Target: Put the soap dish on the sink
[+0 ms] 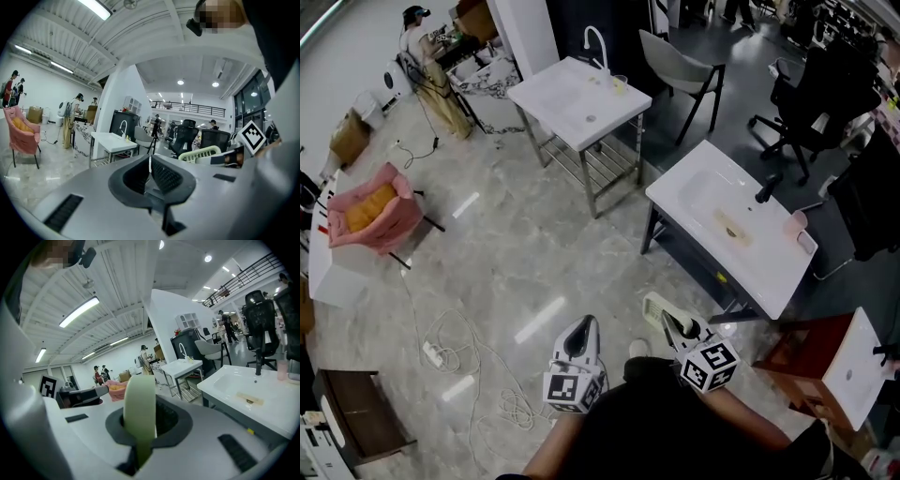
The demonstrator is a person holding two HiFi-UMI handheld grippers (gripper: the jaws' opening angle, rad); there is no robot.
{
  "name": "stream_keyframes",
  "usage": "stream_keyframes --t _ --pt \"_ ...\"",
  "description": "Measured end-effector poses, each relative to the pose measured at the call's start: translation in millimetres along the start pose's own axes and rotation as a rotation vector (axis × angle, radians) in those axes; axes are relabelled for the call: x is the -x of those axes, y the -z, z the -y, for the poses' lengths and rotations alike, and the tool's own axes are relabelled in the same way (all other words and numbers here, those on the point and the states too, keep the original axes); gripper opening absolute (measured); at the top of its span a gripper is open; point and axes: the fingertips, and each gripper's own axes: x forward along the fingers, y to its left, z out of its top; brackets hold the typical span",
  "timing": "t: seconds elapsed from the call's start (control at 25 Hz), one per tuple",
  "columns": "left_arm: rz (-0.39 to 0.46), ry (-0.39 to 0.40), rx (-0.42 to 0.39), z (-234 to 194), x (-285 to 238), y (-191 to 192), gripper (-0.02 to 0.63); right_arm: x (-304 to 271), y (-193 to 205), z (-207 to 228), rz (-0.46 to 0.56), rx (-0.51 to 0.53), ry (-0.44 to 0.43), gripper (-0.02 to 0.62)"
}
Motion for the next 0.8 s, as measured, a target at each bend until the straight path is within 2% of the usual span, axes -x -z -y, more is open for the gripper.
stream_keyframes --t 0.36,0.6,0.8 --pt "0.011 0.036 -0.019 8.9 -75.6 -19.7 0.017 -26.5 -26.2 57.0 0.013 -0.003 0.018 0.005" --pt "0.011 0.046 -0.023 14.9 -106.1 -20.8 0.017 -38.9 -32.0 86.2 0.021 -0.014 0.026 0.005" --pt "-0.024 0.072 -0.029 20.1 -115.4 -16.1 0.017 -41.8 -40.1 99.3 0.035 -0.036 0.05 0.005"
